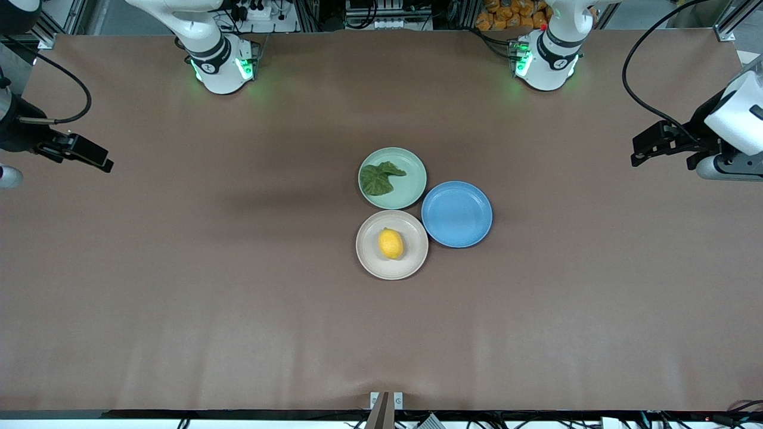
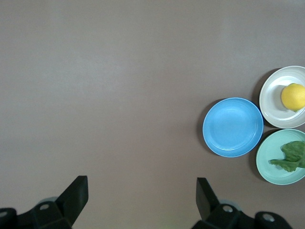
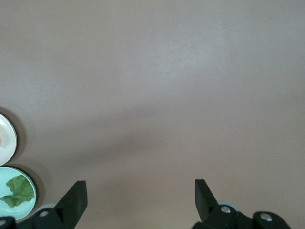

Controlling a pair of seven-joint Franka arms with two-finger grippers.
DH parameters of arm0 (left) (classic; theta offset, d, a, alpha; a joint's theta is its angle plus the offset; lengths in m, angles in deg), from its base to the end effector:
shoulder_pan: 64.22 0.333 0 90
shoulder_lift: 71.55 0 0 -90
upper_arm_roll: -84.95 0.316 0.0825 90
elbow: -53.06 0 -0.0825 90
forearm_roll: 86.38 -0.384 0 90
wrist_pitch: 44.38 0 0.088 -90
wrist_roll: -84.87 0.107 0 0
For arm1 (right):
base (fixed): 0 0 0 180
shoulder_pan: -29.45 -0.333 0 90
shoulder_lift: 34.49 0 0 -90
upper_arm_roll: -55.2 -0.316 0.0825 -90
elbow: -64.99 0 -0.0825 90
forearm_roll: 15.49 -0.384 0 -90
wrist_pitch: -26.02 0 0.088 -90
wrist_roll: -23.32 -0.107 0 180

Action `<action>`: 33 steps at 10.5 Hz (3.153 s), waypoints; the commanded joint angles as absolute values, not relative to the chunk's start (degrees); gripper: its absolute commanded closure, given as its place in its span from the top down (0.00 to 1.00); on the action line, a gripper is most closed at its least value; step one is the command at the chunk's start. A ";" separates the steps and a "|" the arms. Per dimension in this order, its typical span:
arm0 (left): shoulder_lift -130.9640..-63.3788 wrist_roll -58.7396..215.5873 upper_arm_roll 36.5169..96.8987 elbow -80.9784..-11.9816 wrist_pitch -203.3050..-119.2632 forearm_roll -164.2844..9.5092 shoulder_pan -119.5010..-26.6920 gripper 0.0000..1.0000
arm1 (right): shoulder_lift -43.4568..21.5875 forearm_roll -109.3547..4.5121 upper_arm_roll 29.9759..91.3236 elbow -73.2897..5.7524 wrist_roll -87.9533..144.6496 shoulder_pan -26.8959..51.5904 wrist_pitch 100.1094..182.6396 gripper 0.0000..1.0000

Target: Pick lemon and lettuce from plates

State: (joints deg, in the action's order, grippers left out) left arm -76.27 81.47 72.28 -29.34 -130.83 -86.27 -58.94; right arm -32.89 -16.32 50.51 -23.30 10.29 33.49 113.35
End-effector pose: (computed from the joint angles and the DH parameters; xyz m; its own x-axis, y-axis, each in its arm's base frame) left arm 0.5697 -0.0682 0.6359 0.9975 -0.0692 -0.0109 -0.0689 -0.9974 0.0194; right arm 0.5582 0.0073 0.6191 0.9758 -0.2136 -0.0472 -0.2142 -0.9768 -0.0063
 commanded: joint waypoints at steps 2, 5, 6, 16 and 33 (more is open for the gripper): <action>-75.86 82.42 71.85 -29.03 -130.25 -86.47 -58.69 1.00 | -33.61 -15.40 50.54 -23.69 15.30 34.54 113.56 1.00; -76.21 83.20 71.94 -29.03 -130.34 -86.20 -58.95 1.00 | -33.70 -15.40 50.98 -23.60 15.49 34.54 113.47 1.00; -76.38 83.03 71.68 -29.12 -130.34 -86.12 -59.82 1.00 | -33.70 -15.40 51.07 -23.60 15.93 34.63 113.47 1.00; -88.85 69.95 70.62 -29.65 -151.15 -83.74 -70.54 1.00 | -33.87 -15.40 51.68 -23.52 17.52 34.54 113.12 1.00; -111.54 44.05 71.67 -29.30 -174.02 -91.30 -89.69 1.00 | -33.43 -15.93 51.25 -25.18 10.69 32.53 113.55 1.00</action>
State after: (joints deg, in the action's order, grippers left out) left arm -110.30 52.00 70.80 -30.22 -172.68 -89.58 -86.29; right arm -33.03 -16.07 51.72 -23.66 15.70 33.67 113.04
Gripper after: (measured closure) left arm 0.000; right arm 0.000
